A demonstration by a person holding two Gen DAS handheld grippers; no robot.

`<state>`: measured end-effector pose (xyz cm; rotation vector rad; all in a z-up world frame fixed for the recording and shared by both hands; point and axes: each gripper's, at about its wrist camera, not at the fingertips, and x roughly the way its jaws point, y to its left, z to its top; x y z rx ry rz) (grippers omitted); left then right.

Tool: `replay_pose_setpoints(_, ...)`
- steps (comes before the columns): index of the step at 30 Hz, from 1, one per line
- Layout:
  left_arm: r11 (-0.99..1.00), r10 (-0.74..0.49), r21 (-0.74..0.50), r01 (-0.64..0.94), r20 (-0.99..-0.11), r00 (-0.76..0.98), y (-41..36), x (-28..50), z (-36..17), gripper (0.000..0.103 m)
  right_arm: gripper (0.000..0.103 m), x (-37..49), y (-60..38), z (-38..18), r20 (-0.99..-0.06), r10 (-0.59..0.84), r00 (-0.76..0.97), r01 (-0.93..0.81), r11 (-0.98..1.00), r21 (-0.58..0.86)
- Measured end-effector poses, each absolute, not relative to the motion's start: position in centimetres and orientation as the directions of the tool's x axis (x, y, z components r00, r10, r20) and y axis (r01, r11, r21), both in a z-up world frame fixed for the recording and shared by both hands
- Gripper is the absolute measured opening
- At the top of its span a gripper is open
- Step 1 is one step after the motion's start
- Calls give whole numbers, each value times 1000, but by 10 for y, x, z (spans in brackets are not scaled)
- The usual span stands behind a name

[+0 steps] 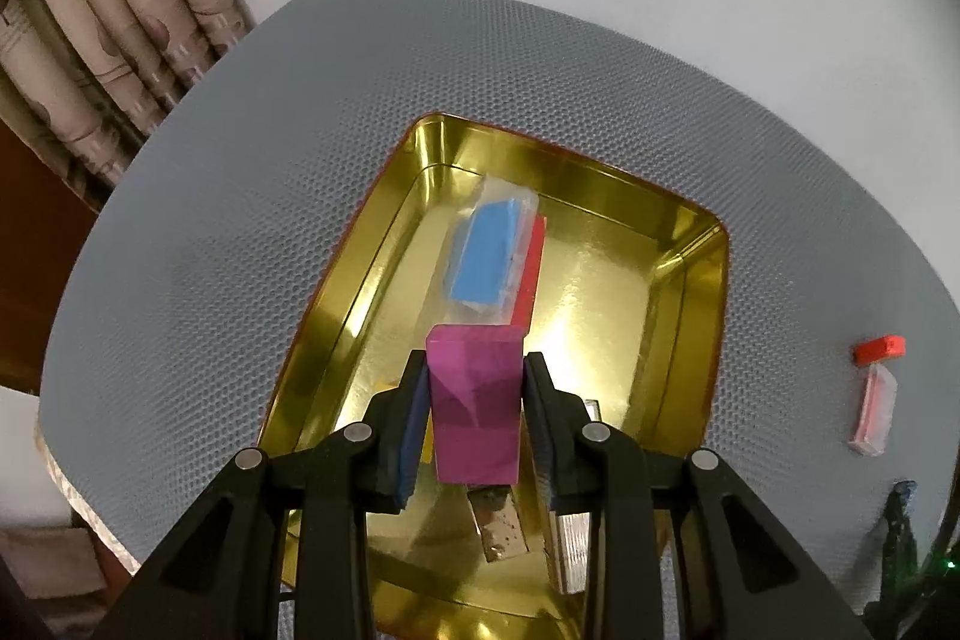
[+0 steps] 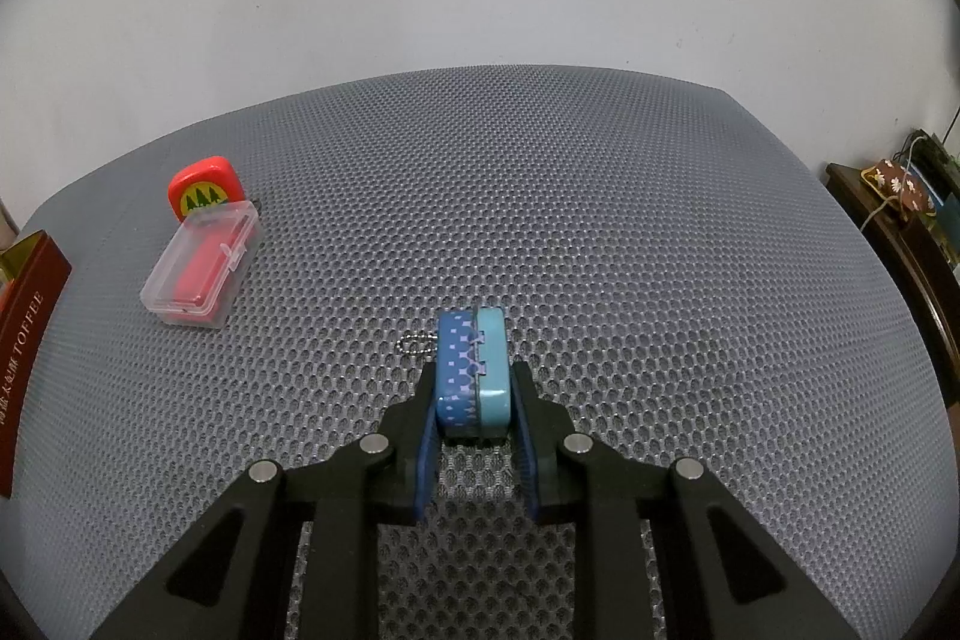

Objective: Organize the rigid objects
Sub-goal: 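Carry the pink eraser into the gold tin and open the left tool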

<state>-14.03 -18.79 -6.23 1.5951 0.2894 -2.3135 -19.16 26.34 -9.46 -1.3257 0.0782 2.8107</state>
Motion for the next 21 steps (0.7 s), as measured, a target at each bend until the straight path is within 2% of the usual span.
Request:
replay_pose_setpoints(17, -939, -145, 30, 341, -937, -317, -188, -145, -66, 29, 22, -192, 263, -100, -772, 14, -635, -47, -999, 20)
replay_pose_setpoints(18, -941, -147, 32, 337, -936, -321, -188, -144, -65, 30, 22, -192, 263, -100, -772, 15, -635, -47, -999, 20)
replay_pose_setpoints(21, -948, -135, 24, 316, -933, -335, -188, -141, -61, 42, 22, -192, 263, -100, -772, 18, -635, -46, -999, 15)
